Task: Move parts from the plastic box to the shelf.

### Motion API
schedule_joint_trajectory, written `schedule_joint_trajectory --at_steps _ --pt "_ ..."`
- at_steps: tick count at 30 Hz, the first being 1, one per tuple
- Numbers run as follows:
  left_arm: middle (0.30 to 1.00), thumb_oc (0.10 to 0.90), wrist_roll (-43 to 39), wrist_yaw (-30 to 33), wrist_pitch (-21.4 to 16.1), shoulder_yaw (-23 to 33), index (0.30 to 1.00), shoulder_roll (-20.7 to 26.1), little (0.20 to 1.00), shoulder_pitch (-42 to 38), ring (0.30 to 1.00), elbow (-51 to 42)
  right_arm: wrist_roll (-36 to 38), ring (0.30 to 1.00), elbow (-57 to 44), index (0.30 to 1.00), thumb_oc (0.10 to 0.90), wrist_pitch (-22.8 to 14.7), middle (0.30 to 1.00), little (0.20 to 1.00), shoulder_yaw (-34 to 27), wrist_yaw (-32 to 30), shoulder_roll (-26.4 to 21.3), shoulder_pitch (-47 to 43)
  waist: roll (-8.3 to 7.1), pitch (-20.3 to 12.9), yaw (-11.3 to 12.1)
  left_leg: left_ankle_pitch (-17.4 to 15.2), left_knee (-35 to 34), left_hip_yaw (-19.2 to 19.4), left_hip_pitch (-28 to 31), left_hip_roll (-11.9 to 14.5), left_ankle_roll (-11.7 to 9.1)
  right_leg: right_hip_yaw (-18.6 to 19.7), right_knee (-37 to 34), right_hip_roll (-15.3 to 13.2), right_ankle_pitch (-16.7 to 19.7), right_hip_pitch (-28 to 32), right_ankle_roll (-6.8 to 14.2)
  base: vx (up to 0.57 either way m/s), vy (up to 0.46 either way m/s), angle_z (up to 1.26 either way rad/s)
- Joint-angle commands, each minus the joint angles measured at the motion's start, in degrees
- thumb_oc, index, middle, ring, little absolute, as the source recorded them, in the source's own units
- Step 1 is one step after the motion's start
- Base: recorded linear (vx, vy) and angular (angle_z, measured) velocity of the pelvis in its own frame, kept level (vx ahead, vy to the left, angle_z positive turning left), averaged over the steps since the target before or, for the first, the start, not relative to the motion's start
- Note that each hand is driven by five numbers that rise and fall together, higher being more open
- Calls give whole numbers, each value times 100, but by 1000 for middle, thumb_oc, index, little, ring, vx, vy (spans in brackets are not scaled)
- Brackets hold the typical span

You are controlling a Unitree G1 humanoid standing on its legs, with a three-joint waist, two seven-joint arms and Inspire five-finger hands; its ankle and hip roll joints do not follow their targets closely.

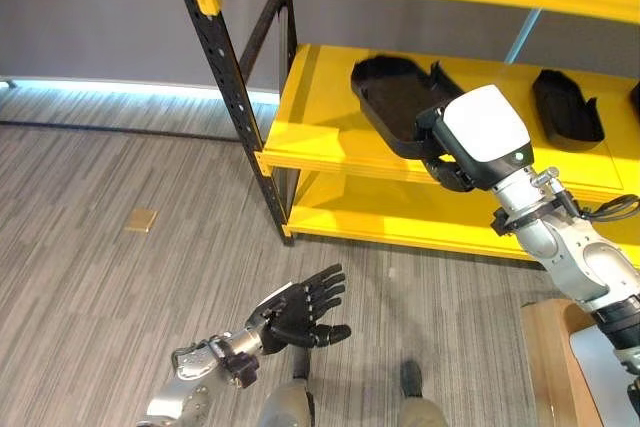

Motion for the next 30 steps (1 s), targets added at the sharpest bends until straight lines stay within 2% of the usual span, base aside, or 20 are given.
schedule_joint_trajectory --at_steps 1,4,9,14,16,18,21,22,23,24,25,26,29,30 --pt "1000 900 -165 -375 -355 112 1000 -19 1000 -38 1000 -622 218 300 -184 300 400 -46 300 300 -529 -274 -286 -961 -69 -642 -7 -1007 -518 78 1218 201 -116 150 509 -23 58 -779 95 106 -139 -1" --pt "1000 900 -129 -367 -216 173 1000 -12 1000 92 1000 -667 203 300 -106 300 400 -55 300 300 -475 -189 -429 -1038 -12 -676 -73 -823 -666 166 1336 391 -234 69 708 79 -203 -701 -25 197 -230 0" --pt "1000 900 -182 -364 -154 220 1000 -1 1000 186 1000 -621 59 300 123 300 400 84 300 300 -390 -360 -597 -1159 83 -651 -148 -611 -732 223 1322 624 -366 24 976 176 -414 -755 -160 108 -151 1" --pt "1000 900 -167 -409 -146 223 1000 62 1000 154 1000 -681 61 300 577 300 400 176 300 300 -358 -666 -718 -1417 207 -598 -186 -544 -674 185 1185 713 -436 46 1430 234 -661 -1025 -246 31 -147 5" --pt "1000 900 -257 -382 -173 221 1000 146 1000 50 1000 -752 90 300 757 300 400 34 300 300 -414 -736 -838 -1559 309 -531 -207 -583 -481 97 1021 718 -454 98 1864 265 -882 -1264 -323 -52 -213 -1" --pt "1000 900 -305 -331 -172 239 1000 168 1000 9 1000 -791 124 300 731 300 400 -61 300 300 -450 -671 -901 -1571 344 -511 -232 -625 -357 70 960 719 -454 117 2066 276 -995 -1354 -365 -25 -219 3" --pt "1000 900 -416 -129 -131 304 1000 120 1000 -67 1000 -793 214 300 626 300 400 -212 300 300 -473 -452 -968 -1570 415 -527 -302 -647 -97 124 971 749 -456 62 2367 295 -1211 -1416 -533 4 -256 12" --pt "1000 900 -482 -48 -90 343 1000 25 1000 -83 1000 -707 212 300 523 300 400 -149 300 300 -500 -344 -919 -1496 459 -535 -349 -248 244 197 872 843 -503 -16 2409 353 -1307 -1358 -671 6 -213 18" --pt "1000 900 -487 -27 -60 360 1000 -12 1000 -101 1000 -674 203 300 455 300 400 -85 300 300 -525 -278 -894 -1451 474 -538 -378 -50 413 197 781 899 -542 -74 2401 381 -1328 -1323 -731 8 -298 30" --pt "1000 900 -337 -152 -74 418 1000 -107 1000 -137 1000 -545 138 300 336 300 400 85 300 300 -577 -168 -844 -1360 464 -536 -417 375 914 332 533 1019 -586 -197 2335 436 -1373 -1196 -889 4 -225 31" --pt "1000 900 -282 -196 -73 428 1000 -128 1000 -146 1000 -529 118 300 298 300 400 122 300 300 -609 -147 -836 -1316 460 -540 -437 436 1061 371 453 1049 -596 -250 2311 450 -1381 -1159 -930 22 -306 42" --pt "1000 900 -173 -270 -50 430 1000 -184 1000 -198 1000 -546 82 300 231 300 400 156 300 300 -695 -111 -882 -1186 452 -548 -468 407 1390 412 175 908 -574 -352 2174 527 -1378 -1009 -1039 52 -211 70" --pt "1000 900 -150 -107 -47 452 1000 -171 1000 -212 1000 -641 12 300 354 300 400 145 300 300 -546 -241 -702 -1244 498 -502 -310 -51 1001 132 -22 128 -308 -213 1895 674 -1230 -818 -913 116 -117 75" --pt "1000 900 -141 -61 -7 491 1000 -167 1000 -204 1000 -687 -14 300 378 300 400 183 300 300 -478 -232 -588 -1300 495 -487 -243 -64 820 57 -75 -3 -270 -165 1816 725 -1208 -733 -900 237 -102 11"
